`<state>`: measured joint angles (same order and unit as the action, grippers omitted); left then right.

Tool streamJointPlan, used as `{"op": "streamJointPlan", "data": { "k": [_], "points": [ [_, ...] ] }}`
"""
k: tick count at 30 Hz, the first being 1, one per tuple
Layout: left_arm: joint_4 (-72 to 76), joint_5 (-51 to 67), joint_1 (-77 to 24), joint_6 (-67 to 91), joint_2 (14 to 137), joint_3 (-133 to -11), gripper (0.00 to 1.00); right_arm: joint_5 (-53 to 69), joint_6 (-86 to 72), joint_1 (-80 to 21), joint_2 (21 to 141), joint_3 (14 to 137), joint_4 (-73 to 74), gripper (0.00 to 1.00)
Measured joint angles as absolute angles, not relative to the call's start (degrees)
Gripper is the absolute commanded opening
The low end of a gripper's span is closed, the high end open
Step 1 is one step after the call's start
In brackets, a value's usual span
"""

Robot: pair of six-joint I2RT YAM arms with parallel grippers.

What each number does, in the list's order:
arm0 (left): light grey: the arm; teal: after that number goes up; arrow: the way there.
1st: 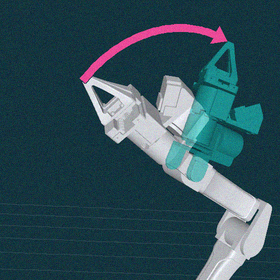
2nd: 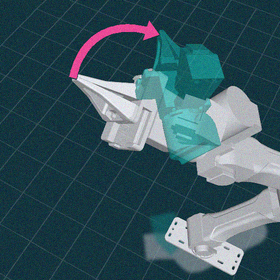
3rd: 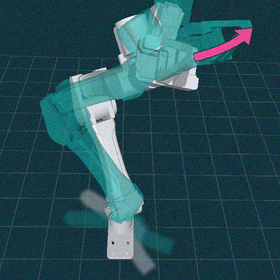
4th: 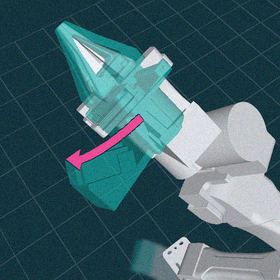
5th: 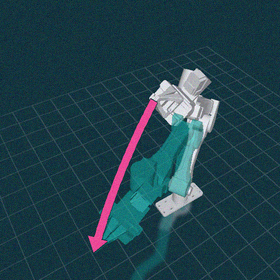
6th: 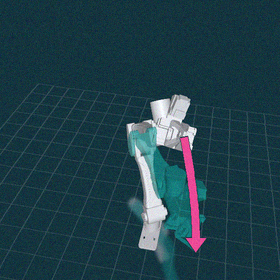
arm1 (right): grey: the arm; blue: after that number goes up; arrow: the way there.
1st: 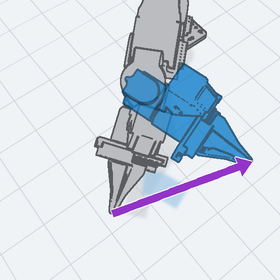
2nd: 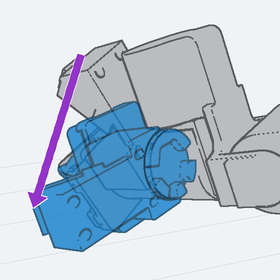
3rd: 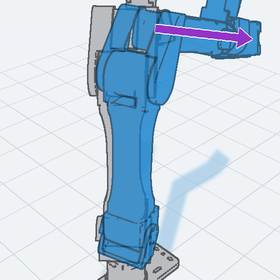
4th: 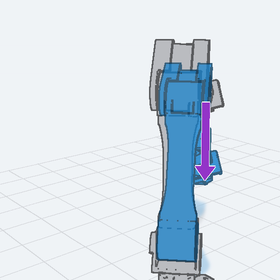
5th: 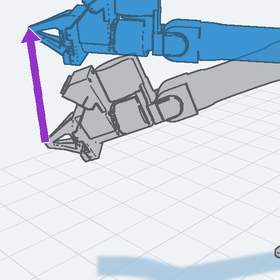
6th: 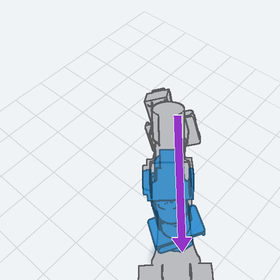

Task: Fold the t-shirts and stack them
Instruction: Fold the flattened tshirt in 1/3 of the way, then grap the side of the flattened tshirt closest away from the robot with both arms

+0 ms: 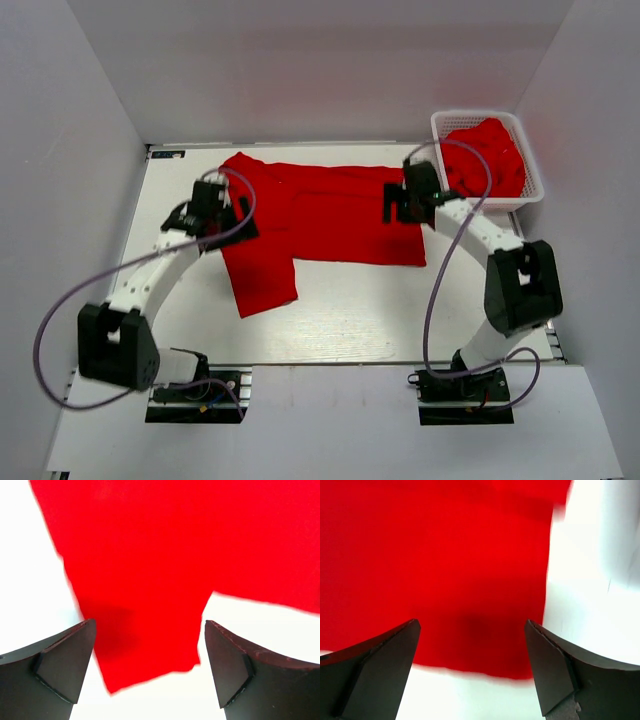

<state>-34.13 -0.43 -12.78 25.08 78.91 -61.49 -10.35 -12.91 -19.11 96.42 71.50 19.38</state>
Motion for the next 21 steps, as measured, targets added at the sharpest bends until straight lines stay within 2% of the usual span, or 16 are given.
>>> {"op": "streamJointPlan", "data": {
  "k": [6, 12, 19, 21],
  "points": [
    [-40.6, 1.5, -14.0, 31.3, 68.8, -46.2, 0.99, -16.2, -20.5, -20.6, 87.9, 55.2, 20.7, 0.90],
    [-42.6, 4.7, -15.5, 35.3, 65.1, -37.3, 0.99, -20.8, -27.6, -20.5, 79.5, 49.5, 20.9, 0.90],
    [-41.6, 7.4, -16.7, 37.6, 64.6, -31.2, 0.78, -23.1, -31.1, -20.4, 79.0, 49.3, 20.9, 0.90],
    [-40.4, 7.6, -16.8, 38.0, 64.6, -30.9, 0.74, -23.5, -31.5, -20.3, 79.3, 49.3, 20.9, 0.90]
  ]
}}
